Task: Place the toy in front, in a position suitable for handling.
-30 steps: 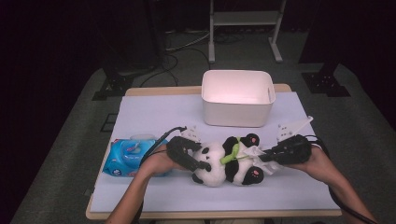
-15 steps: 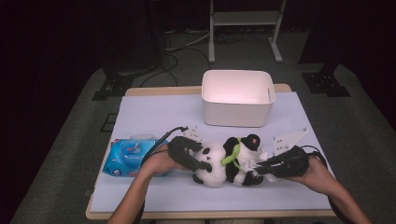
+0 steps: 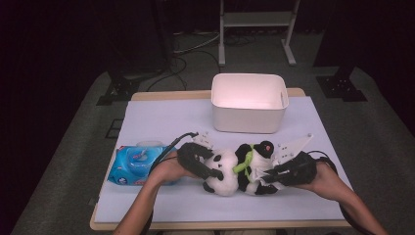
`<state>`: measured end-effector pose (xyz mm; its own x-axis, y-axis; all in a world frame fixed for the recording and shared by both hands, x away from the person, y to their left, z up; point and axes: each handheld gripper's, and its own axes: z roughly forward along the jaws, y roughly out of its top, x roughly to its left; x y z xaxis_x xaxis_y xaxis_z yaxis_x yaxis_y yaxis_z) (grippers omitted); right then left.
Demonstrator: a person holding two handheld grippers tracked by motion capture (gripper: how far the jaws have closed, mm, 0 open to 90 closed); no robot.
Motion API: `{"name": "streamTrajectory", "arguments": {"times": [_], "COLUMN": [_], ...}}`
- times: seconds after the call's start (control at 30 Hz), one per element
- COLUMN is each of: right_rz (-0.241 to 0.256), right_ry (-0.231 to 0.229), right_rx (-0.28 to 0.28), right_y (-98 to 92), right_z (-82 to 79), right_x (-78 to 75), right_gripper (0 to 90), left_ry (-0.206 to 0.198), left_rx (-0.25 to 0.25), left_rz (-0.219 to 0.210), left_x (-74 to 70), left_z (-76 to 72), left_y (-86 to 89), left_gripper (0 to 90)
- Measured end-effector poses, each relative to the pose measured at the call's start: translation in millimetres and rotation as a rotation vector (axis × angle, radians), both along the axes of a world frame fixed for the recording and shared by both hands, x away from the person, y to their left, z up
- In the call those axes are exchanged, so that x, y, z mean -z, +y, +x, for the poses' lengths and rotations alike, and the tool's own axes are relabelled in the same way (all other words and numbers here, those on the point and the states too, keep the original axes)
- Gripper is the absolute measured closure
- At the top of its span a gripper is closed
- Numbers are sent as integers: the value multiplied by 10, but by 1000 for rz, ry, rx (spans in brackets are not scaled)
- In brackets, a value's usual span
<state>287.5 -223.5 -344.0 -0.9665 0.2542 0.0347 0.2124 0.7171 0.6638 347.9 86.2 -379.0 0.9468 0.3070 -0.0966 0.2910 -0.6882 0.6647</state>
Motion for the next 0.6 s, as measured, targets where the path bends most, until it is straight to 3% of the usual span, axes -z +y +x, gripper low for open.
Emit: {"name": "streamTrajectory", "arguments": {"times": [0.27,0.6], "right_rz": [18,8], "right_ry": [22,10], "right_rx": [55,29], "right_y": [-222,26], "right_z": [14,173], "right_x": [72,46], "right_gripper": [829,830], "left_ry": [1,-9], "left_rx": [15,23], "left_rz": [-9,-16], "left_x": [-5,8], "left_z": [-30,-46], "left_y": [-42,-83], "left_gripper": [272,275]}}
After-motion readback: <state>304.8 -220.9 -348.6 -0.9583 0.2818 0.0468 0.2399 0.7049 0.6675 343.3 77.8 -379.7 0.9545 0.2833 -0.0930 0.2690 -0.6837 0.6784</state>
